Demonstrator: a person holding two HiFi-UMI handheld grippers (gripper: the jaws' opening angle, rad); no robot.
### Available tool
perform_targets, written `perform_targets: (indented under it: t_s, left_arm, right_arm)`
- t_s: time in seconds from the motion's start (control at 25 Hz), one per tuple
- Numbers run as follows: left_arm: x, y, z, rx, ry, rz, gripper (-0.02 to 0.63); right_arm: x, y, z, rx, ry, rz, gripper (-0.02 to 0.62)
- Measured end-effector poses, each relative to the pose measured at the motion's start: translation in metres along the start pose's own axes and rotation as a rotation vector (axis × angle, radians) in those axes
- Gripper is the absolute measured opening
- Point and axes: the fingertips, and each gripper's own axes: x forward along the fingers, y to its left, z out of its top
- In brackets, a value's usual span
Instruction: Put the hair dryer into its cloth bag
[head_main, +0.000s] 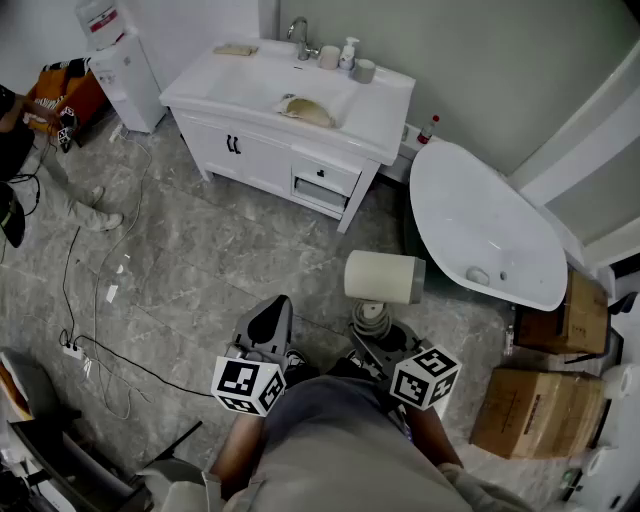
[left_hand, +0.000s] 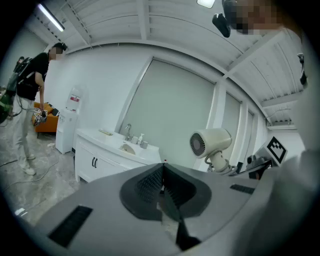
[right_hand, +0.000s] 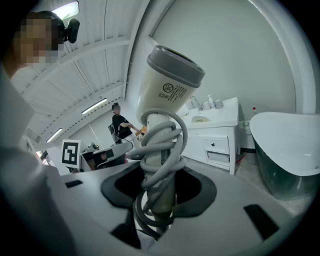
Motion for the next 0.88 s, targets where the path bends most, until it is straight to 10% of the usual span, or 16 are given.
perform_targets:
  t_s: [0.88]
  left_arm:
    - [0.039, 0.030, 0.016, 0.018, 0.006, 0.035, 0.008]
  right_arm:
    - [0.046, -0.030, 0.049, -0.037, -0.003, 0.000, 0.173]
